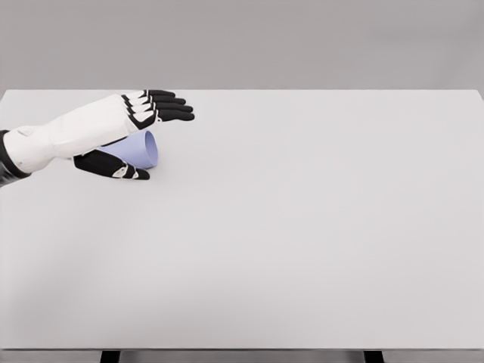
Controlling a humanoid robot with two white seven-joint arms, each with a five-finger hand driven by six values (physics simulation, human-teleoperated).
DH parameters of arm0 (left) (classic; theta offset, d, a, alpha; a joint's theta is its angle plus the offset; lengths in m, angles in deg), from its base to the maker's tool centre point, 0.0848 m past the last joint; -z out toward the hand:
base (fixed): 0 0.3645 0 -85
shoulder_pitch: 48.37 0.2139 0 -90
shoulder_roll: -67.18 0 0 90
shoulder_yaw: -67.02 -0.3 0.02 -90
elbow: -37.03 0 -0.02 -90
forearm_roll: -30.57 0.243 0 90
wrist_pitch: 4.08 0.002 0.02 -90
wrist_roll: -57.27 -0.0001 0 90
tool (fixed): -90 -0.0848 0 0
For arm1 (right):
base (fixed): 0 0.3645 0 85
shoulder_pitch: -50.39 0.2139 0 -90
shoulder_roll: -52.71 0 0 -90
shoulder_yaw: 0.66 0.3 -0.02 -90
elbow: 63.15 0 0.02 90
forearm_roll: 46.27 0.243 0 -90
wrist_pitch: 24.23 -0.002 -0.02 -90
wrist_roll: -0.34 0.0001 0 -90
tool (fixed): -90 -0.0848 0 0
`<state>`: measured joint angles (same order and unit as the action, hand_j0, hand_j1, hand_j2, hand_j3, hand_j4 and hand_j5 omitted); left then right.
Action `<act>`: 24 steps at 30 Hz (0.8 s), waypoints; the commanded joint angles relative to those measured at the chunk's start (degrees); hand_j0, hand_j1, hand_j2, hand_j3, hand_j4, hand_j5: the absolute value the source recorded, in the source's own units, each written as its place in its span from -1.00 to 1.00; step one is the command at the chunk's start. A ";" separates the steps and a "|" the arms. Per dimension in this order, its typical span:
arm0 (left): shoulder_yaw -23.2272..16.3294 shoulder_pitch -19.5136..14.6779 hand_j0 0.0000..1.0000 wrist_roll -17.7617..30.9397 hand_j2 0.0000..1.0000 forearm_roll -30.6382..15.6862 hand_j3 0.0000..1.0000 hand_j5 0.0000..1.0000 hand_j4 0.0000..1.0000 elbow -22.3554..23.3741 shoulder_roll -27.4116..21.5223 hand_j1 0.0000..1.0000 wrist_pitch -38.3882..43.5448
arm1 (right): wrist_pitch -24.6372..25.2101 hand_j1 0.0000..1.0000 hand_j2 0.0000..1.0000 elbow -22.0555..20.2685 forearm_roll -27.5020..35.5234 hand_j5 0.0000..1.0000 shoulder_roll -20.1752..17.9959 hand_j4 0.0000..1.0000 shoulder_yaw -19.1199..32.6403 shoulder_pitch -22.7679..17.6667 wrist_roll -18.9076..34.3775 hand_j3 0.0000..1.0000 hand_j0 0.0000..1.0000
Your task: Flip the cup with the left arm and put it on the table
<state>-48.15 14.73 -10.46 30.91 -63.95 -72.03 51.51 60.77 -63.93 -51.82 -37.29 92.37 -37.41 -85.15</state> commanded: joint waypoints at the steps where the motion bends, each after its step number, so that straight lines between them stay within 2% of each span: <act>1: -0.32 0.00 1.00 -0.03 1.00 -0.42 1.00 1.00 1.00 -0.01 -0.02 1.00 0.13 | -0.01 1.00 1.00 -0.01 0.01 1.00 0.00 1.00 0.04 0.00 -0.02 1.00 1.00; 21: -0.32 -0.97 1.00 0.93 1.00 1.16 1.00 1.00 1.00 0.43 -0.81 1.00 1.10 | 0.17 1.00 1.00 0.43 0.01 1.00 0.00 1.00 -0.22 -0.18 -0.02 1.00 1.00; 22: -0.32 -1.23 1.00 2.42 1.00 1.25 1.00 1.00 1.00 0.43 -0.81 1.00 2.33 | 0.17 1.00 1.00 0.43 0.01 1.00 0.00 1.00 -0.22 -0.18 -0.02 1.00 1.00; 23: -0.84 -2.90 1.00 2.96 1.00 1.07 1.00 1.00 1.00 0.61 -1.16 1.00 3.12 | 0.17 1.00 1.00 0.43 0.01 1.00 0.00 1.00 -0.22 -0.18 -0.02 1.00 1.00; 24: -0.84 -3.25 1.00 2.35 1.00 1.25 1.00 1.00 1.00 0.52 -1.33 1.00 3.30 | 0.17 1.00 1.00 0.43 0.01 1.00 0.00 1.00 -0.22 -0.18 -0.02 1.00 1.00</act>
<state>-48.78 10.96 -8.69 32.44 -63.45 -73.27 53.63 60.94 -63.49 -51.82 -37.29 92.15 -37.59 -85.19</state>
